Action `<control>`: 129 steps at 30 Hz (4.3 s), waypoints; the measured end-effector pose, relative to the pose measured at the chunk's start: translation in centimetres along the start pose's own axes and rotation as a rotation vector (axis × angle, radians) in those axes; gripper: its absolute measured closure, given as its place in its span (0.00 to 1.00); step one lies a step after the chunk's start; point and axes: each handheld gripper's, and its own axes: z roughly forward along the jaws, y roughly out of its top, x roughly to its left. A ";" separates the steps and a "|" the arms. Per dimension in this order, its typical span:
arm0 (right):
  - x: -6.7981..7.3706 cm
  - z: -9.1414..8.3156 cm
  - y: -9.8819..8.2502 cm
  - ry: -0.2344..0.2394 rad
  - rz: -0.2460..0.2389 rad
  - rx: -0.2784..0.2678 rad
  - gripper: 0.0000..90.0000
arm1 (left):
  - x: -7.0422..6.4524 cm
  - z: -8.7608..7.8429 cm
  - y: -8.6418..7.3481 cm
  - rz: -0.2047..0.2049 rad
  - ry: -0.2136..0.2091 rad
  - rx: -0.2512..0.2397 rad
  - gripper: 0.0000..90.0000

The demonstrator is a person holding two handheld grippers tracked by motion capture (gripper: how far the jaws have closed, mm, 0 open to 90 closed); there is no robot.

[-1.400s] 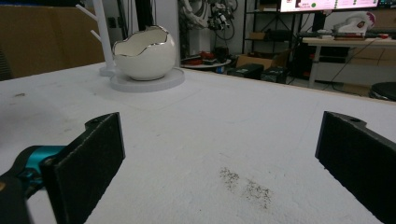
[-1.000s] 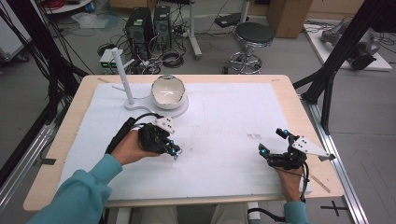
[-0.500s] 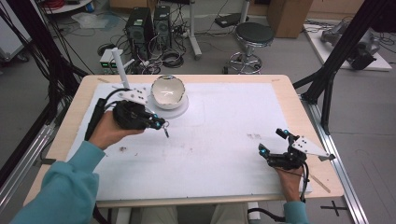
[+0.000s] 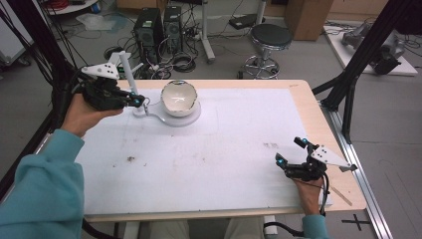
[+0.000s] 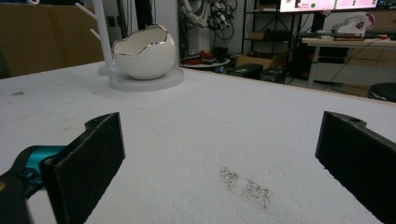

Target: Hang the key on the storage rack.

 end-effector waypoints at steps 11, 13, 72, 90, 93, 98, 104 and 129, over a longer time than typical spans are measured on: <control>0.0 0.0 0.0 -0.001 0.005 0.002 0.01 | 3.3 -0.8 0.6 -0.032 0.049 0.033 0.98; 0.0 0.0 0.0 0.000 0.004 0.003 0.01 | 3.9 -0.8 0.7 -0.034 0.058 0.047 0.98; 0.0 0.0 0.0 0.002 0.003 0.002 0.01 | 11.5 1.7 -2.6 -0.193 0.085 0.171 0.98; 0.0 0.0 0.0 0.003 0.001 0.002 0.01 | 12.4 2.5 -3.1 -0.191 0.101 0.171 0.98; 0.0 0.0 0.0 0.003 -0.004 0.004 0.01 | 12.2 2.4 -3.2 -0.125 0.145 0.140 0.86; 0.0 0.0 0.0 0.003 -0.006 0.004 0.01 | 11.8 1.2 -3.5 -0.073 0.281 0.057 0.62; 0.0 0.0 0.0 0.005 -0.001 0.003 0.01 | 10.5 -0.4 -4.2 -0.116 0.313 -0.055 0.12; 0.0 0.0 0.0 0.003 0.003 0.002 0.01 | -3.9 0.0 -16.3 -0.138 0.233 -0.460 0.02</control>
